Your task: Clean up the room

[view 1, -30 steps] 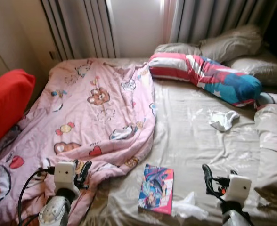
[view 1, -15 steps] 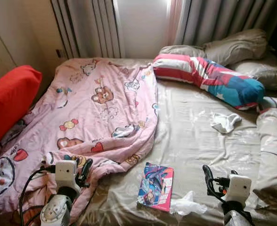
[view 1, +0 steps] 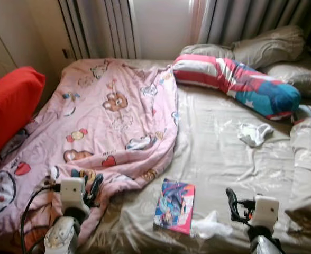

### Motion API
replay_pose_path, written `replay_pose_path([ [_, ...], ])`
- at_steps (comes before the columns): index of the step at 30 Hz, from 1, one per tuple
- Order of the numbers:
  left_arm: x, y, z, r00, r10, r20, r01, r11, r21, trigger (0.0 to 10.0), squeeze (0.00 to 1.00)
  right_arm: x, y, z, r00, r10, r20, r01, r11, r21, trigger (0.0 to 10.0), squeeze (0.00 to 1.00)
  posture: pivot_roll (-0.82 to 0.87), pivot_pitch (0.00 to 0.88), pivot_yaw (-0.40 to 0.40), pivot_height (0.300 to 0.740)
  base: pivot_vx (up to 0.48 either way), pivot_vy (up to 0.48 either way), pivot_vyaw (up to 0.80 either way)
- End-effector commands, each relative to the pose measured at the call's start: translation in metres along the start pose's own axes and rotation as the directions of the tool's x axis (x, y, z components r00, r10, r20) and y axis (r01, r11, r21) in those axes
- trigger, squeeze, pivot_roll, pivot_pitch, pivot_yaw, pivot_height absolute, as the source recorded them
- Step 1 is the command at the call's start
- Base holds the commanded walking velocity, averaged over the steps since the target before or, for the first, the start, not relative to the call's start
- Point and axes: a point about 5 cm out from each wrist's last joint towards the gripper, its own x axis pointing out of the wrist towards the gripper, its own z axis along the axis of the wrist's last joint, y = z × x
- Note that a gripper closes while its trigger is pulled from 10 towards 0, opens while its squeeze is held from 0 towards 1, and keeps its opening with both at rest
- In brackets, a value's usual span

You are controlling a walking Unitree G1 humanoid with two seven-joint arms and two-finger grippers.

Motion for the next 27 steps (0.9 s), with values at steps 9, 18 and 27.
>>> replay_pose_path([
  [9,-0.007,0.001,-0.001,1.0,-0.005,-0.021,0.005,1.0,0.01,10.0,0.0,-0.005,0.0,-0.002,1.0,0.0,-0.005,0.0,1.0,0.012,10.0,0.0,-0.05,0.079,0.004,0.65,0.0,0.0,0.0],
  [18,-0.005,0.002,0.003,1.0,0.001,-0.011,-0.001,1.0,0.019,10.0,0.0,-0.001,0.003,-0.001,1.0,0.011,-0.002,-0.011,1.0,0.022,10.0,0.0,-0.03,0.067,-0.003,0.65,0.0,0.0,0.0],
  [27,-0.006,0.006,0.006,0.999,0.033,0.005,-0.033,0.999,0.019,10.0,0.0,0.008,0.012,-0.001,0.999,0.046,-0.026,-0.046,0.999,0.025,10.0,0.0,0.02,0.045,-0.014,0.65,0.0,0.0,0.0],
])
